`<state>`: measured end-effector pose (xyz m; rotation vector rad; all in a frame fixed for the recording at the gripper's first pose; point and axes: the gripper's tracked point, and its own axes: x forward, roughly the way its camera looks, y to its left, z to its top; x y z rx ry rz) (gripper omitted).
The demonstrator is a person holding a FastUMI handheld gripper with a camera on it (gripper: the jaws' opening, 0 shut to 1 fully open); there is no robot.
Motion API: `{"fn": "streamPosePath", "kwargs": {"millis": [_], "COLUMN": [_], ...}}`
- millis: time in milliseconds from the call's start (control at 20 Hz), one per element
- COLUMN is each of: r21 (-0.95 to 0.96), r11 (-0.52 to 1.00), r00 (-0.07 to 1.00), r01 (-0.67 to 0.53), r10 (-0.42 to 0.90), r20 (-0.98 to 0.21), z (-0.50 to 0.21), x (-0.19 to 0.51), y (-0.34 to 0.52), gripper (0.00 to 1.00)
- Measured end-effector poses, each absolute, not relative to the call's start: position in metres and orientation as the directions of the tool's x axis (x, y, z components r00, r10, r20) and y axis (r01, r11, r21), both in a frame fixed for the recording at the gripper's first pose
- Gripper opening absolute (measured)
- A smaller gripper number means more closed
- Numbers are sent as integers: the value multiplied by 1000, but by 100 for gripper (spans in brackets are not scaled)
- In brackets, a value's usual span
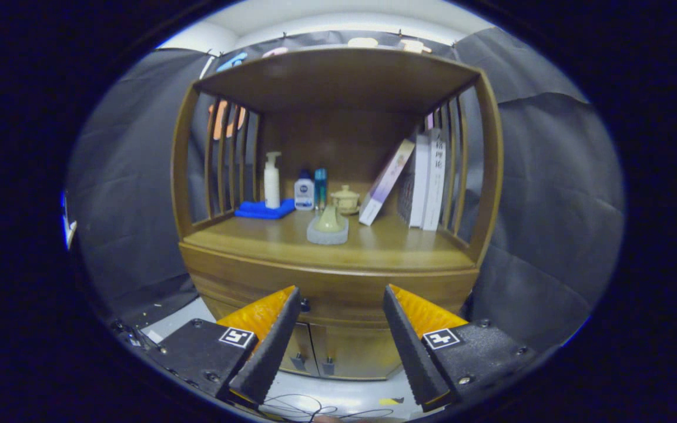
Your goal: Pull open the drawer, take out the items inside it, and place them on the countertop above the cabinet.
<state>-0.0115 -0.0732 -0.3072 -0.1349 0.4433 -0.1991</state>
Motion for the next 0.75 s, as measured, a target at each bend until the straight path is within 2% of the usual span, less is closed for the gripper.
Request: {"fn": "streamPosePath", "kwargs": {"millis": [450, 750], "r21": [-131, -118], "r11": [985, 990], "r00": [970, 991], "r01": [116, 78], "r10": [-141, -89], "r20": [-197, -98], "z": [-161, -105], "x": [-52, -73], "y": [-43, -20], "gripper": [90, 90]}}
